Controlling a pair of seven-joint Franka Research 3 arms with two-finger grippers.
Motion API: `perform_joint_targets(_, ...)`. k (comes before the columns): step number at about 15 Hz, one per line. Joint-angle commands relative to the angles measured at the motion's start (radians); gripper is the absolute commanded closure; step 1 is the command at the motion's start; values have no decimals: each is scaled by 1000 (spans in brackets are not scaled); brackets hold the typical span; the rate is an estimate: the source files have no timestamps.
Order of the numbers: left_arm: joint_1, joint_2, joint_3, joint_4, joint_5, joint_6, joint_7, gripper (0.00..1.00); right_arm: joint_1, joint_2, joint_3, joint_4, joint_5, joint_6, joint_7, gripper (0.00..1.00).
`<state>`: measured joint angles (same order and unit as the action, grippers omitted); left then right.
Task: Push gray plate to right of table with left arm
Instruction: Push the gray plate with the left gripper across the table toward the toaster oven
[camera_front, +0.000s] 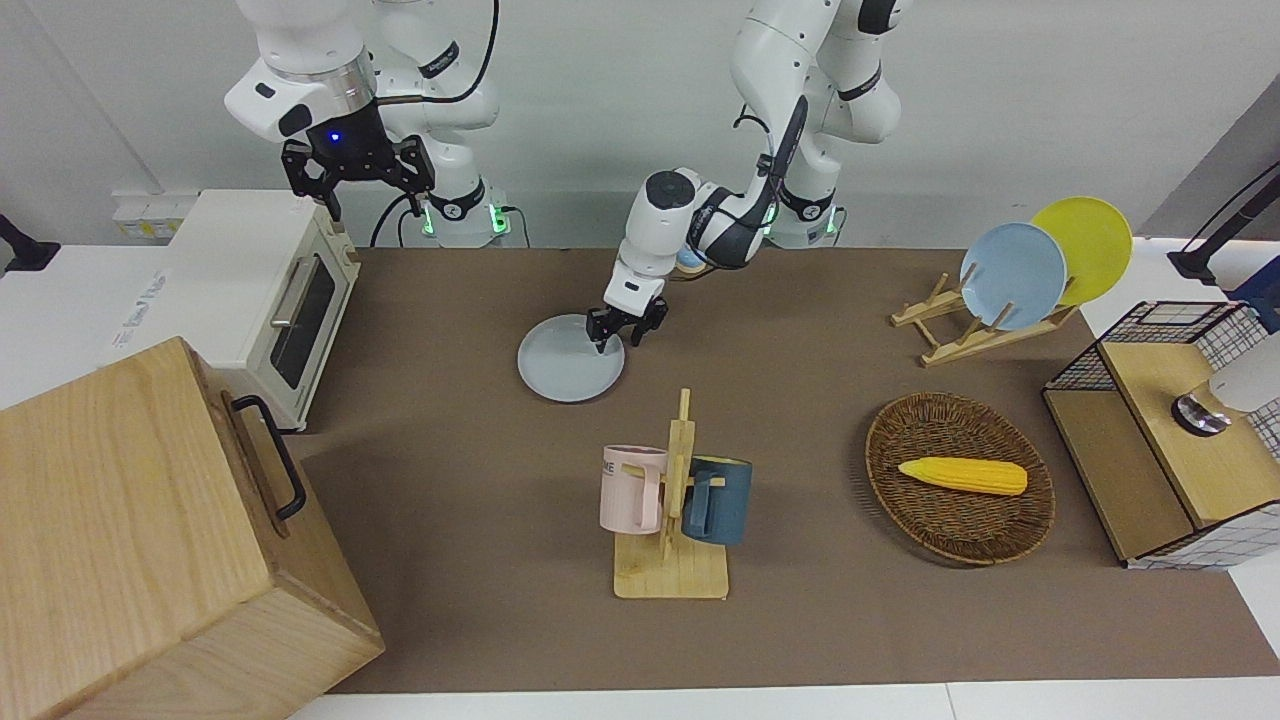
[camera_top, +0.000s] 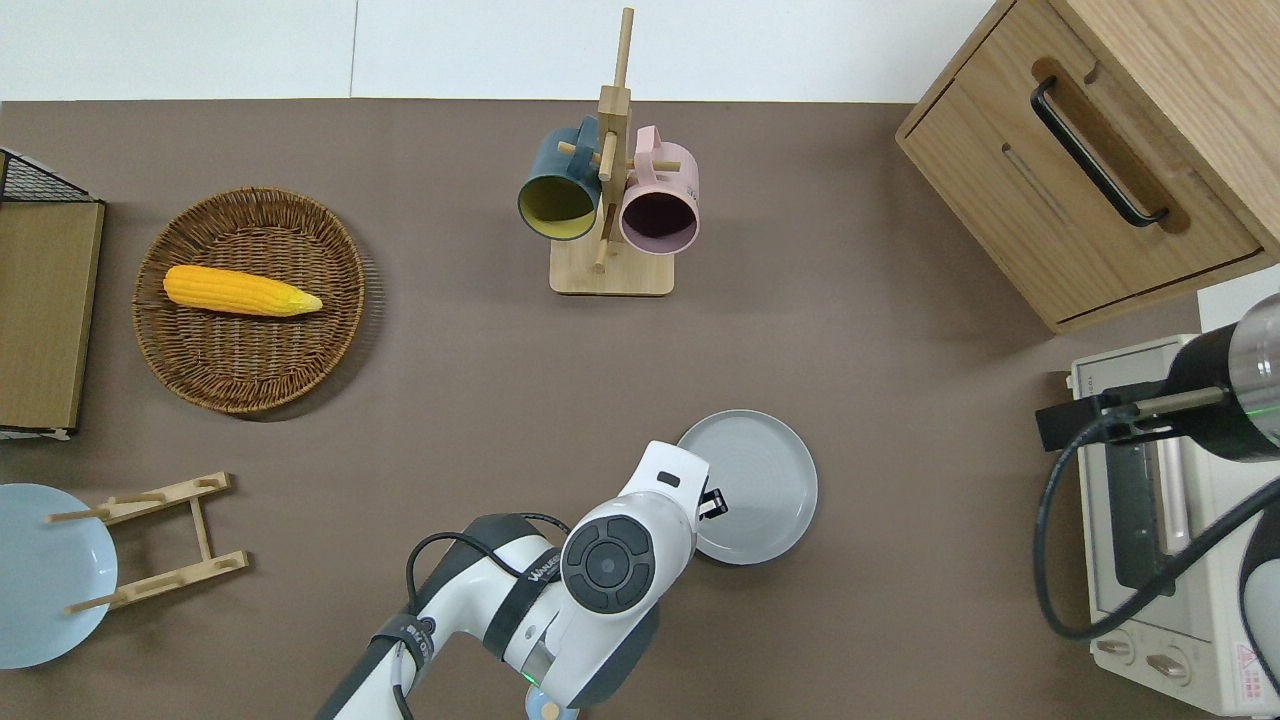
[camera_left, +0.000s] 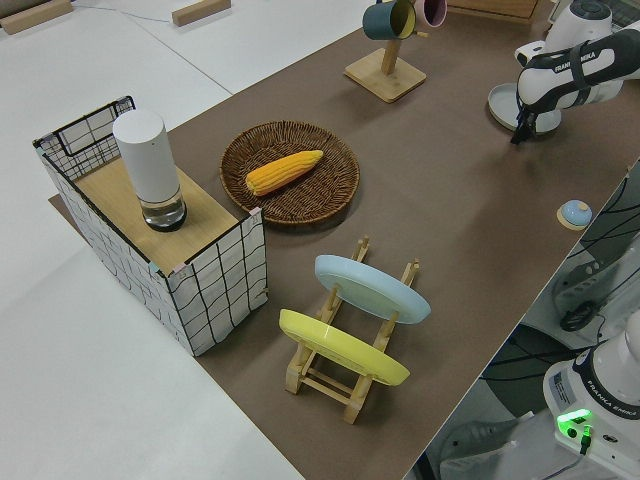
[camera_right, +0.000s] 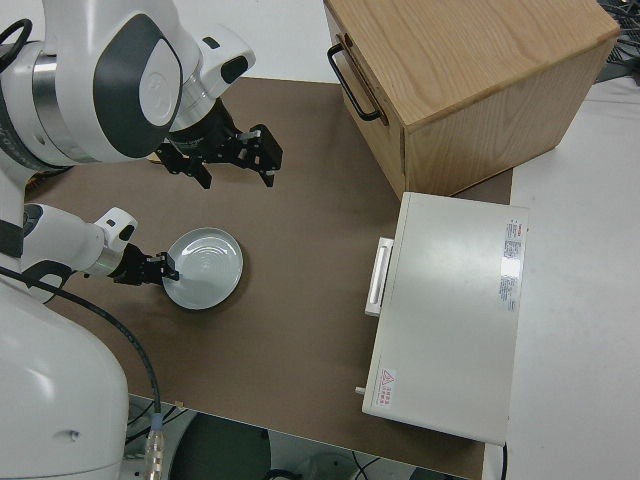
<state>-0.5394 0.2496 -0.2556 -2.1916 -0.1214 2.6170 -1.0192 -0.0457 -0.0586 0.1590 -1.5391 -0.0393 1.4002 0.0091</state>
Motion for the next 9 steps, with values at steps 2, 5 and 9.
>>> perform_joint_targets(2,31,-33,12,50,120,-153,-4,7,-8,-10,5,-4,-1,-12,-8,5)
perform_joint_targets(5,76,-70,12,62,147,-234,121,7,-8,-10,5,-4,-1,-12,-8,5)
perform_joint_targets(9,177,-130,12,62,138,-320,272,7,-8,-10,5,-4,-1,-12,-8,5)
